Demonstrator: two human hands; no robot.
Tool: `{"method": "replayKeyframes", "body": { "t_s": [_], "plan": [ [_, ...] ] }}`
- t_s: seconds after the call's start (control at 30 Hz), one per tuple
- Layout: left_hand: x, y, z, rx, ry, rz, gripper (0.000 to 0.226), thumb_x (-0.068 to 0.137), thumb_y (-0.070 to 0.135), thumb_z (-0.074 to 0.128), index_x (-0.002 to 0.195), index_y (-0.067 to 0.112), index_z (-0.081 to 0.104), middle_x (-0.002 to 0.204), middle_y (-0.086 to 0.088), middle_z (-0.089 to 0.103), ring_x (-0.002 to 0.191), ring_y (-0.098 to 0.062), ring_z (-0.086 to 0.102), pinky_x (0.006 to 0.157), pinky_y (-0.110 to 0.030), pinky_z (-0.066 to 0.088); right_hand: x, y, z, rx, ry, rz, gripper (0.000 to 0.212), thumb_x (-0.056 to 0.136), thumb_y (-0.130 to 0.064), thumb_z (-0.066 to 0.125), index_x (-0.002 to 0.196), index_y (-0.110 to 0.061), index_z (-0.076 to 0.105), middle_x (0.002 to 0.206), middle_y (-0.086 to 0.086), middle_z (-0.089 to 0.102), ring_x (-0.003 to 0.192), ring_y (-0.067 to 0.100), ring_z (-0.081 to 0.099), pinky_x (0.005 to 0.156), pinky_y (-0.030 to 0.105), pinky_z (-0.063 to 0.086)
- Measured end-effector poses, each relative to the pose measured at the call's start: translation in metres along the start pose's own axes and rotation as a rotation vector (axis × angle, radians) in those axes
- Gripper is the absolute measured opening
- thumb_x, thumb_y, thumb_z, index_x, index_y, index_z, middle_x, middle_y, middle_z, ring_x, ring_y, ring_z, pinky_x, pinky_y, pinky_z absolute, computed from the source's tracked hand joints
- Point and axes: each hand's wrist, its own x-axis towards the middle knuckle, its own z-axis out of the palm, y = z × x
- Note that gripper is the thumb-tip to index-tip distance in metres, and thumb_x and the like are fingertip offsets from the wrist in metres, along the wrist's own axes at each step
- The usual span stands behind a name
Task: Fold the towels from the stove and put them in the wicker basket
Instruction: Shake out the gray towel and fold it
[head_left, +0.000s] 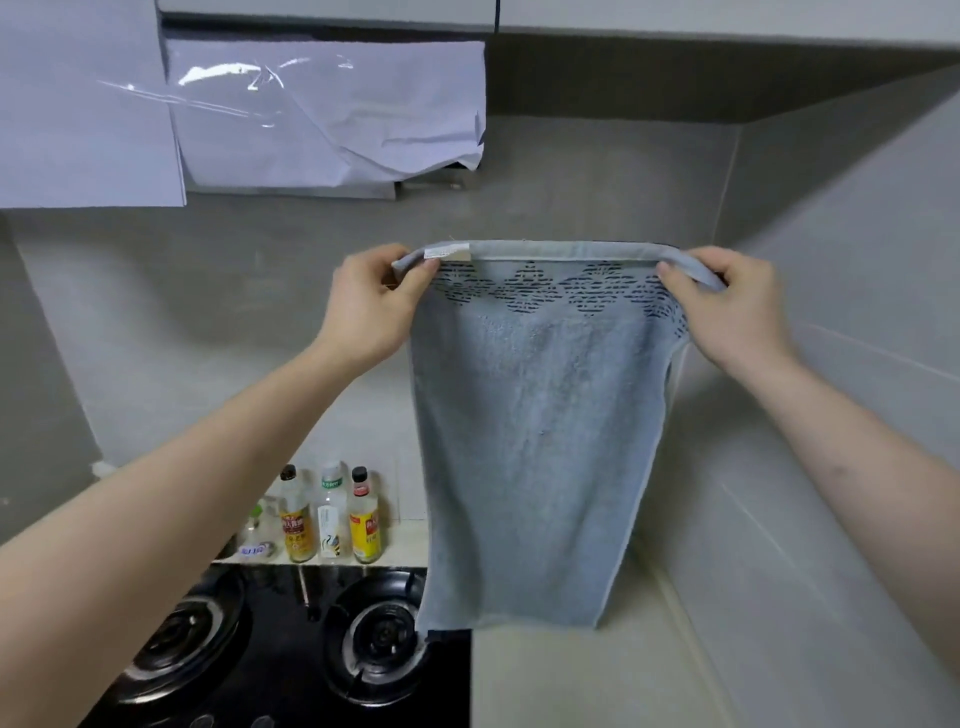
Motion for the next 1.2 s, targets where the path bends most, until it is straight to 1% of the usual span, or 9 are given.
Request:
{"method": "replayKeyframes", "body": {
  "t_s": [0.13, 0.23, 0.33, 0.47, 0.53, 0.6, 0.73, 1.03, 1.2],
  "plan": [
    [-0.017, 0.008, -0.002, -0.055, -0.034, 0.007, 0.045, 0.099, 0.041, 0.061, 0.079, 0.0, 0.058, 0.067, -0.002, 0.049, 0.063, -0.011, 0.044, 0.06, -0.03, 0.034, -0.009, 0.004, -0.008, 0.161, 0.025, 0.003, 0.02, 0.09, -0.036, 0.073, 0.084, -0.016, 0.073, 0.072, -0.001, 0.059, 0.068, 0.006, 0.048, 0.062, 0.023, 0.038],
    [-0.042, 0.007, -0.007, -0.09, -0.105, 0.005, 0.044, 0.1, 0.039, 0.061, 0.083, -0.001, 0.062, 0.072, -0.011, 0.062, 0.073, -0.018, 0.063, 0.071, -0.039, 0.052, -0.032, 0.01, -0.018, 0.405, -0.084, 0.143, 0.023, 0.078, -0.047, 0.082, 0.082, -0.025, 0.079, 0.079, -0.007, 0.071, 0.077, 0.011, 0.062, 0.075, 0.032, 0.05],
    [-0.077, -0.001, -0.012, -0.104, -0.223, -0.037, 0.042, 0.098, 0.044, 0.061, 0.083, 0.006, 0.068, 0.074, -0.01, 0.068, 0.076, -0.026, 0.07, 0.078, -0.054, 0.06, -0.065, 0.023, -0.036, 0.528, -0.283, 0.311, 0.058, 0.056, -0.056, 0.09, 0.096, -0.014, 0.079, 0.093, 0.005, 0.079, 0.083, 0.02, 0.072, 0.082, 0.034, 0.059],
    [-0.146, -0.008, -0.016, -0.18, -0.462, -0.122, 0.039, 0.101, 0.039, 0.06, 0.086, 0.005, 0.071, 0.08, -0.02, 0.068, 0.072, -0.017, 0.066, 0.068, -0.035, 0.058, -0.129, 0.042, -0.052, 0.545, -0.454, 0.531, 0.094, 0.041, -0.056, 0.097, 0.111, 0.001, 0.072, 0.104, 0.021, 0.076, 0.087, 0.027, 0.075, 0.077, 0.032, 0.062],
    [-0.189, -0.009, -0.019, -0.238, -0.558, -0.184, 0.03, 0.1, 0.033, 0.059, 0.076, 0.018, 0.069, 0.068, -0.004, 0.064, 0.065, -0.009, 0.061, 0.062, -0.024, 0.05, -0.169, 0.05, -0.055, 0.535, -0.497, 0.643, 0.098, 0.037, -0.055, 0.098, 0.112, 0.003, 0.071, 0.105, 0.025, 0.074, 0.087, 0.031, 0.075, 0.077, 0.036, 0.062],
    [-0.228, -0.018, -0.022, -0.231, -0.637, -0.257, 0.03, 0.101, 0.034, 0.06, 0.075, 0.022, 0.069, 0.065, -0.002, 0.061, 0.063, -0.01, 0.059, 0.057, -0.03, 0.049, -0.211, 0.055, -0.059, 0.505, -0.569, 0.745, 0.091, 0.046, -0.052, 0.097, 0.115, 0.003, 0.071, 0.108, 0.027, 0.074, 0.094, 0.036, 0.074, 0.085, 0.044, 0.061],
    [-0.299, -0.042, -0.028, -0.212, -0.776, -0.426, 0.039, 0.1, 0.041, 0.061, 0.088, 0.005, 0.069, 0.079, -0.018, 0.066, 0.067, -0.033, 0.065, 0.063, -0.044, 0.058, -0.291, 0.055, -0.071, 0.481, -0.729, 0.962, 0.038, 0.089, -0.019, 0.069, 0.122, -0.001, 0.069, 0.114, 0.024, 0.073, 0.106, 0.041, 0.071, 0.098, 0.055, 0.054],
    [-0.425, -0.06, -0.042, -0.248, -0.991, -0.639, 0.037, 0.1, 0.029, 0.066, 0.063, 0.026, 0.065, 0.067, 0.0, 0.063, 0.064, -0.014, 0.062, 0.062, -0.032, 0.057, -0.427, 0.062, -0.085, 0.361, -0.962, 1.254, 0.031, 0.093, -0.019, 0.07, 0.118, -0.001, 0.072, 0.116, 0.019, 0.074, 0.11, 0.035, 0.071, 0.102, 0.047, 0.053],
    [-0.459, -0.075, -0.046, -0.258, -0.99, -0.747, 0.038, 0.098, 0.034, 0.068, 0.075, 0.004, 0.066, 0.072, -0.008, 0.067, 0.066, -0.02, 0.066, 0.065, -0.035, 0.059, -0.463, 0.063, -0.083, 0.27, -0.959, 1.253, 0.027, 0.094, -0.021, 0.071, 0.116, -0.005, 0.073, 0.11, 0.013, 0.077, 0.105, 0.028, 0.073, 0.098, 0.044, 0.056]
  ]
}}
